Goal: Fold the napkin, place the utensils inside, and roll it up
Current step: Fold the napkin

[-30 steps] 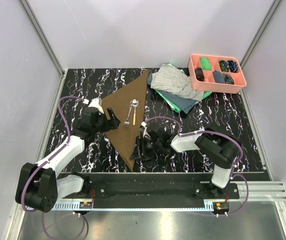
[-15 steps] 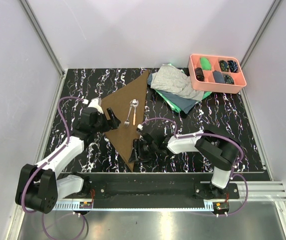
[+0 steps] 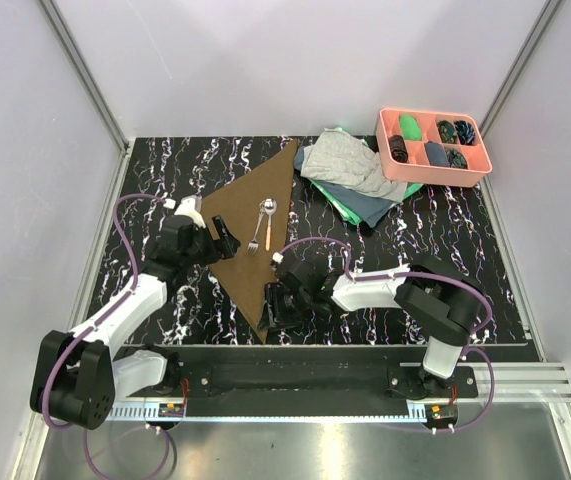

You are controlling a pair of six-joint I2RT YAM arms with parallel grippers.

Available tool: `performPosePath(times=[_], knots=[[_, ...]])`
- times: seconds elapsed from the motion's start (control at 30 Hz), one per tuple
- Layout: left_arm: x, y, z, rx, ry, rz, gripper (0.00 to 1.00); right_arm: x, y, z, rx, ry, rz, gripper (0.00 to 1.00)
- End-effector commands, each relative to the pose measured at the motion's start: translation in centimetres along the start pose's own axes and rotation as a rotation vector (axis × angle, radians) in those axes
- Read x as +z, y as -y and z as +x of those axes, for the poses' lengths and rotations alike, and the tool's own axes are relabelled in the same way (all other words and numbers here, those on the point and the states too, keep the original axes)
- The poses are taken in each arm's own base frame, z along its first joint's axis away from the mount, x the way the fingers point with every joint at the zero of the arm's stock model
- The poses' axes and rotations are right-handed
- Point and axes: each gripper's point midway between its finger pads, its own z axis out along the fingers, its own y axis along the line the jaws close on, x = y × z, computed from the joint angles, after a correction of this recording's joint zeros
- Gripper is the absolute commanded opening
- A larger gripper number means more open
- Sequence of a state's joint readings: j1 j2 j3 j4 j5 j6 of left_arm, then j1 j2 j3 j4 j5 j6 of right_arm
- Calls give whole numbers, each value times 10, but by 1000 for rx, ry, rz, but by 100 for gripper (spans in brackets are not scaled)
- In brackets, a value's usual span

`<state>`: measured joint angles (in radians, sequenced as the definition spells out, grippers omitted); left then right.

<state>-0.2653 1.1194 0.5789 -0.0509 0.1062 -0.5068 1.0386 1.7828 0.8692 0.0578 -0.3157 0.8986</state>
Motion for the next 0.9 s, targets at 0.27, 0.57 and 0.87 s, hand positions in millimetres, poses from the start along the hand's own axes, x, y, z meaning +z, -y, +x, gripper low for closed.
performPosePath(times=[0.27, 0.57, 0.87], knots=[[-1, 10, -17, 1, 65, 50, 87, 6, 31, 17, -2, -53, 157, 43], [-2, 9, -19, 0, 73, 48, 87, 10, 34, 19, -1, -74, 175, 35], [-1, 8, -19, -5, 74, 49, 87, 12, 29, 20, -26, -105, 157, 12]])
